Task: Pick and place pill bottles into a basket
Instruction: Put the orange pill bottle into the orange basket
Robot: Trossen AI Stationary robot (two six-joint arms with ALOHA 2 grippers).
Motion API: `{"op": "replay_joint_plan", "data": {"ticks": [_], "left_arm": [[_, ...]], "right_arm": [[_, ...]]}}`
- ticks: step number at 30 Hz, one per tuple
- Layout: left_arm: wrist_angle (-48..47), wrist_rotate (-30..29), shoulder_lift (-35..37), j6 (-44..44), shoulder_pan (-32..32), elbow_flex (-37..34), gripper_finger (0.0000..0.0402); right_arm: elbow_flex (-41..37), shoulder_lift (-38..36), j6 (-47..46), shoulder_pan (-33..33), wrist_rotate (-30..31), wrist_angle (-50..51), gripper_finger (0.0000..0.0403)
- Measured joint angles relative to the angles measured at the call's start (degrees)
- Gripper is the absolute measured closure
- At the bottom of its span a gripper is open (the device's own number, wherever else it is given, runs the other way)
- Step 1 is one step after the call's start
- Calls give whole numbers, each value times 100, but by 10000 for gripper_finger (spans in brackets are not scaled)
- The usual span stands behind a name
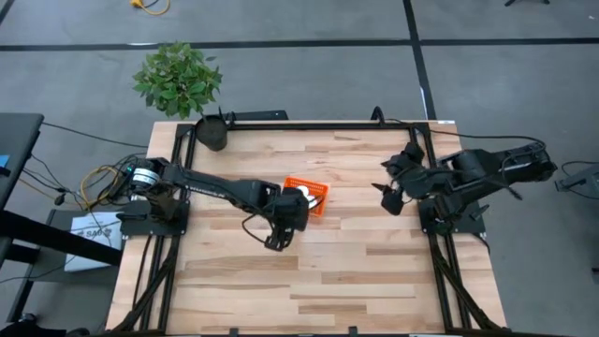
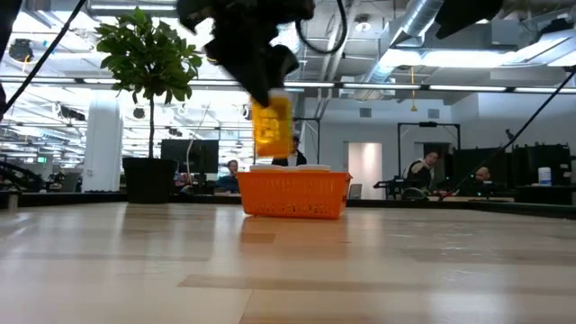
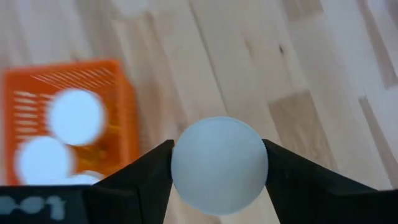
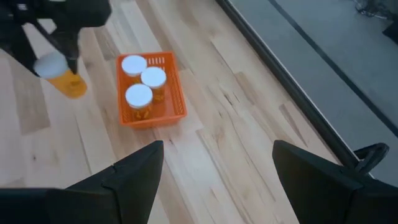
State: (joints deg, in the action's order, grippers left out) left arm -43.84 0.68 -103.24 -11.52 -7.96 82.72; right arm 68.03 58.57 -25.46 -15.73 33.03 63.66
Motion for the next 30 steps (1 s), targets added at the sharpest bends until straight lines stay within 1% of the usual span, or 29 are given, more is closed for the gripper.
{"op": "replay_joint_plan", "data": {"ticks": [5, 11, 18, 23, 30], "left_arm": [[-61, -61, 0, -64, 308, 548, 190], [15, -217, 3, -78, 738, 1040, 190], [282, -234, 4, -46, 1261, 1224, 190], [435, -36, 4, 8, 1566, 1224, 190], [461, 304, 4, -390, 1859, 1224, 190]], "right_arm": [[2, -348, 62, 49, -8, 24, 106], [2, -533, 352, 213, -23, 44, 106], [2, -543, 814, 519, -131, 46, 106], [2, -540, 1054, 816, -238, 40, 106], [2, -524, 1237, 1265, -294, -30, 106]]}}
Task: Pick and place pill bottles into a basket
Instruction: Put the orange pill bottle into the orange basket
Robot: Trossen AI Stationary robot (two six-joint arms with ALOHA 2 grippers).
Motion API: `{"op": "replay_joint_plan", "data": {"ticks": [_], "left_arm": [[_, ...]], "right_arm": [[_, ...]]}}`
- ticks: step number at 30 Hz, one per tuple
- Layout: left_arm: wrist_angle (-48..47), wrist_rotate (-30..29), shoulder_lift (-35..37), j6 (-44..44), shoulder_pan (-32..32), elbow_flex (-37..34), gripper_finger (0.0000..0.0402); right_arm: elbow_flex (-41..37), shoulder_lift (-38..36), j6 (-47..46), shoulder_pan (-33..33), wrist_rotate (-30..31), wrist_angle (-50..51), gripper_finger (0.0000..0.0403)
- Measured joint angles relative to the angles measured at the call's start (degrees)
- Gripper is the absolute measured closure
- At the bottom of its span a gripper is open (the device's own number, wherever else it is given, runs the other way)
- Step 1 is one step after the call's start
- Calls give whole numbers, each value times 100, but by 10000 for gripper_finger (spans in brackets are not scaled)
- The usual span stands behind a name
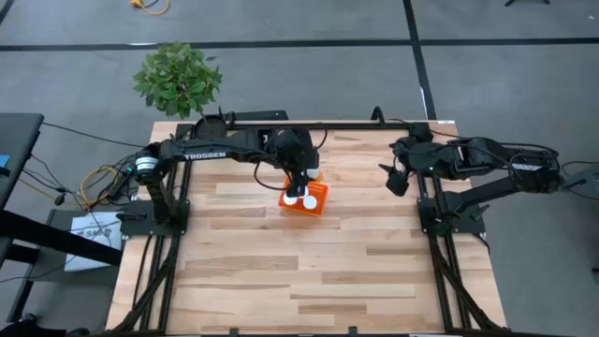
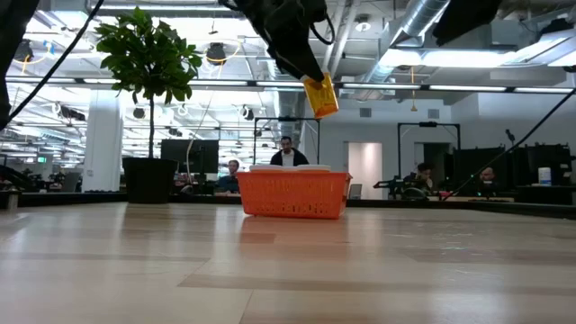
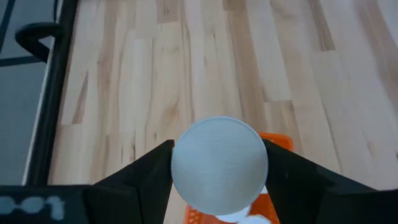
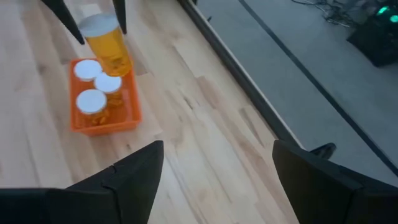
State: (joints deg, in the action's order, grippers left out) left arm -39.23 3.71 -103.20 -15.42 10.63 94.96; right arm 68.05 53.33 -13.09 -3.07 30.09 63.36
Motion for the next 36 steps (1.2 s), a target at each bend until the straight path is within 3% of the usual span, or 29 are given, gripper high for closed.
{"op": "replay_joint_plan", "data": {"ticks": [18, 36], "left_arm": [[113, 632, -1152, -511, 134, 159, 190], [253, 635, -1593, -721, 31, 155, 190]], "right_arm": [[0, 412, 680, 1065, -588, -584, 106], [-2, 762, 864, 1257, -911, -716, 106]]}}
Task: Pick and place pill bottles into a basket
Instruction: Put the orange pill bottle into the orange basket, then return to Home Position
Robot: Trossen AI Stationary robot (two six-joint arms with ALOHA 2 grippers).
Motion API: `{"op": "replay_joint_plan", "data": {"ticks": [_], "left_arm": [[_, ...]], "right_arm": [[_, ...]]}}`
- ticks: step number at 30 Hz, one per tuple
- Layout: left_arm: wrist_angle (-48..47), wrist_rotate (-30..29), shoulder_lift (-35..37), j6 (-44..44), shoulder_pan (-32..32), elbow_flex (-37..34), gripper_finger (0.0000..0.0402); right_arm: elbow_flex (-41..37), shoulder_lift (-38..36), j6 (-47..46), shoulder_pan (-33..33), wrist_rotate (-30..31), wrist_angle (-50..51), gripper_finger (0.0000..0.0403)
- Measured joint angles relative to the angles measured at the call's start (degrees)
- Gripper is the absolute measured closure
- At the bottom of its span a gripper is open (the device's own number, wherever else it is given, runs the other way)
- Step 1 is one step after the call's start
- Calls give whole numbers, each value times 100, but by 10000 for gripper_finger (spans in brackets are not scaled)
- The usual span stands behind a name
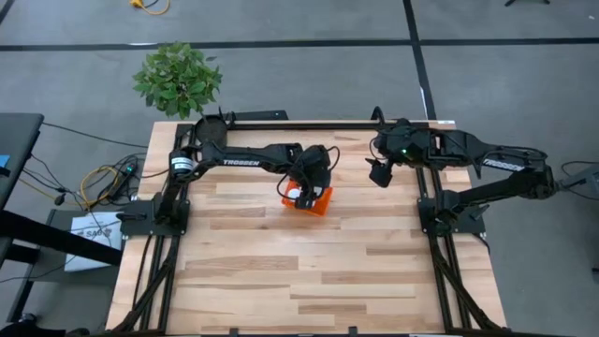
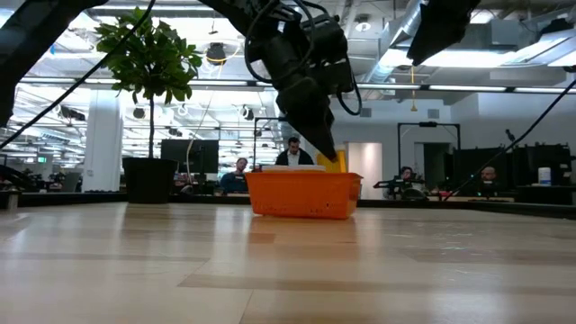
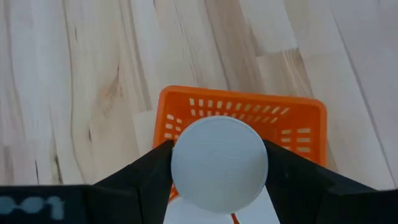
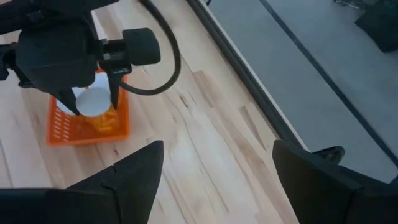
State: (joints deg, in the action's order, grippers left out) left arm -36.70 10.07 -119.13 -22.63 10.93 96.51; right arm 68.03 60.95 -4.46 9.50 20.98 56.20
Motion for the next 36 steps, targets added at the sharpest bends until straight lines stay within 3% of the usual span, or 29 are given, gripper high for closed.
{"op": "replay_joint_plan", "data": {"ticks": [20, 24, 31, 36], "left_arm": [[-36, -219, -4, 30, -93, 0, 138], [-401, -332, 136, -64, -117, 224, 137], [-1686, -258, 686, 430, 83, 1517, 136], [-1443, 129, 1886, 1422, 314, 1627, 136]], "right_arm": [[0, 15, -3, -2, -14, 1, 106], [0, -25, 23, -2, -13, 5, 106], [0, -466, 148, -2, -10, -236, 106], [0, -1098, 109, -2, 3, -660, 106]]}}
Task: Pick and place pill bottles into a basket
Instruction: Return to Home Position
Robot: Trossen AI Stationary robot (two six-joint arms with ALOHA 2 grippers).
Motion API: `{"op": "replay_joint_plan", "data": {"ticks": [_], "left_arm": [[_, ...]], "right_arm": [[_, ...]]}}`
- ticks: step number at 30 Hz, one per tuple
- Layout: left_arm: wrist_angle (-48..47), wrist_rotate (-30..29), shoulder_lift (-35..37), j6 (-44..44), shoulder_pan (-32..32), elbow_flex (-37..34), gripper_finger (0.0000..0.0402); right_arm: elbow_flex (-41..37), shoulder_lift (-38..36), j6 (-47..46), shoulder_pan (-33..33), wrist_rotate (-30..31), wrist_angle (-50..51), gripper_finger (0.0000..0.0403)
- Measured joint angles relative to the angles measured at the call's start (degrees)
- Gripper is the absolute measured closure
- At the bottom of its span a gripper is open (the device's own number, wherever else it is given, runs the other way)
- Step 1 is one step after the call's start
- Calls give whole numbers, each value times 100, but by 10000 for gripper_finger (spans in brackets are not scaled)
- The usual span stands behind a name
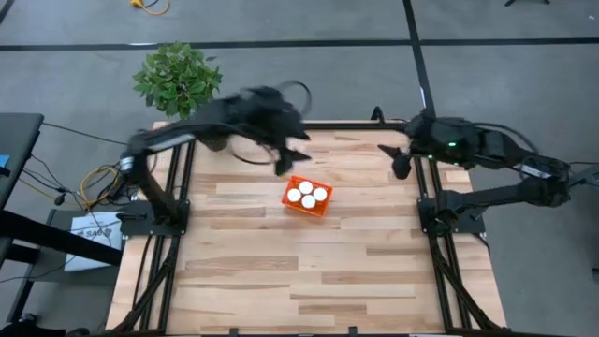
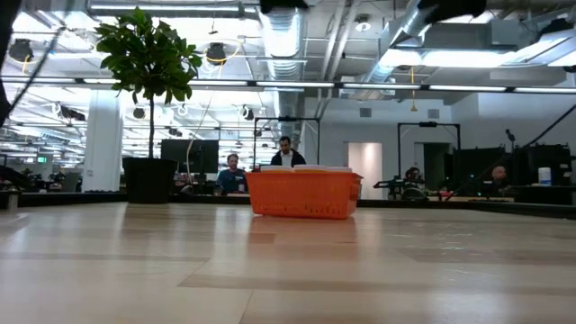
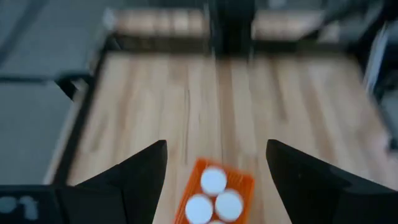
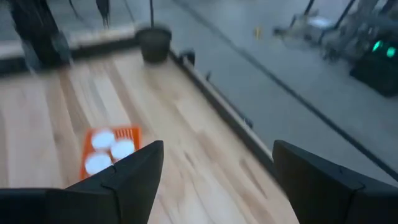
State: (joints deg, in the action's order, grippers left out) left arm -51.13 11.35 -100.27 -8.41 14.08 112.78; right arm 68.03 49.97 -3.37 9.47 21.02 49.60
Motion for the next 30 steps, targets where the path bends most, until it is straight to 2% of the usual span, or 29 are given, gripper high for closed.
{"op": "replay_joint_plan", "data": {"ticks": [6, 16, 21, 24, 27, 30], "left_arm": [[930, -167, 1639, 438, -17, -880, 136], [2833, -842, 3675, 1160, -522, -3785, 136], [4114, -961, 4332, 1446, -1020, -5367, 136], [4838, -1238, 4595, 1597, -1358, -6249, 136], [5483, -1607, 4698, 1686, -1691, -7029, 136], [6076, -1831, 4705, 1771, -1951, -7649, 136]], "right_arm": [[-505, -840, -37, -7, -25, -900, 106], [-1970, -2046, -379, -11, -173, -1521, 106], [-2559, -2370, -375, -10, -190, -1894, 106], [-2847, -2390, -375, -11, -236, -2093, 106], [-3139, -2372, -333, -11, -653, -2169, 106], [-3476, -2368, -266, -14, -1461, -2541, 106]]}}
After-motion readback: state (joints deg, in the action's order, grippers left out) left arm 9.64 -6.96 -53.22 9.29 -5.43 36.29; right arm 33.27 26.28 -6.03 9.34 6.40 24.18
